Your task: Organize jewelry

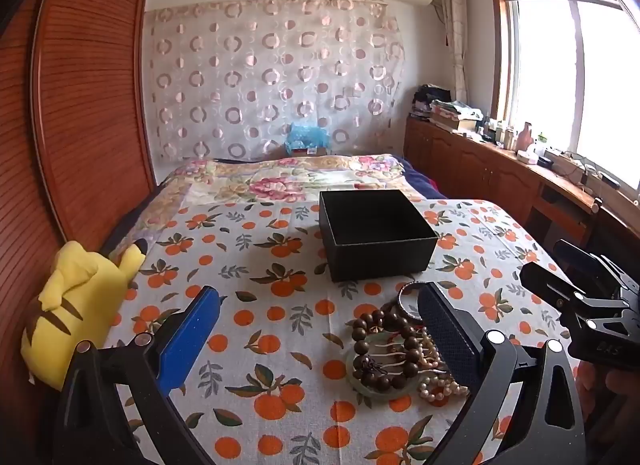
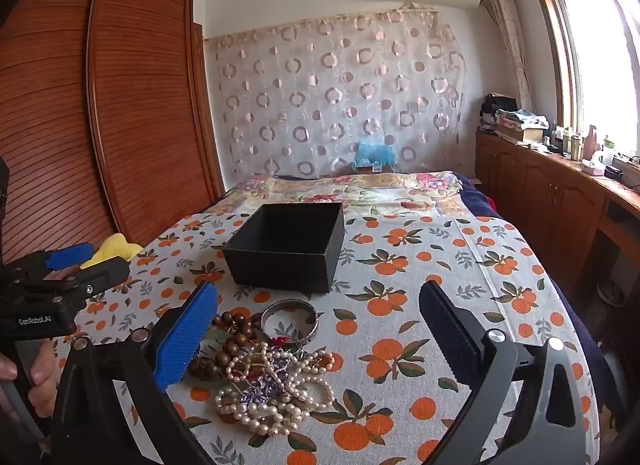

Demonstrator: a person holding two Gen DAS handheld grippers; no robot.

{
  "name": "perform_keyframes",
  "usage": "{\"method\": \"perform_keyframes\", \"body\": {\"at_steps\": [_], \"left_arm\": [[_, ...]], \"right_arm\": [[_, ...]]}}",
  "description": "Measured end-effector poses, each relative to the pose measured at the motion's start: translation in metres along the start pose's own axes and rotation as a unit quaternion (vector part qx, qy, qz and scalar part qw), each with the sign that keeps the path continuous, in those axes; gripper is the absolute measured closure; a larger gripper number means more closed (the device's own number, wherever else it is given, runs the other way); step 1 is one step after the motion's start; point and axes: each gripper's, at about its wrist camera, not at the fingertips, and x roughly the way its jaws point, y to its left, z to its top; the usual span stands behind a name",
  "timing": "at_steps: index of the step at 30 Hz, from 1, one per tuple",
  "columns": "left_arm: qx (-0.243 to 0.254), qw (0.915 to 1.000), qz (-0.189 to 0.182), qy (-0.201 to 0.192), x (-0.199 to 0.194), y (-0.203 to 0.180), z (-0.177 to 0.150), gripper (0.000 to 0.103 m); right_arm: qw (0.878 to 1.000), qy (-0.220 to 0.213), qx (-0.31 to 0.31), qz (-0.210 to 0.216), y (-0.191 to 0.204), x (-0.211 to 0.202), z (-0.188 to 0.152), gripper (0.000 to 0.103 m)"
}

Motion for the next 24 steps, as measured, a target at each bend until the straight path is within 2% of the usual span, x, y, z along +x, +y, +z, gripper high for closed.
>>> {"method": "perform_keyframes", "body": {"at_steps": [15, 24], "left_arm": [[0.001, 1.0000, 0.001, -0.002, 0.003, 0.003, -0.001, 0.008], [0.001, 1.0000, 0.001, -0.005, -0.008, 0.002, 0.006, 0.008]], "right_arm": [[1.000, 0.001, 0.003, 0.001, -0.001, 0.000, 0.000, 0.002], [1.000, 0.001, 0.003, 0.001, -0.001, 0.000, 0.000, 0.002]]}}
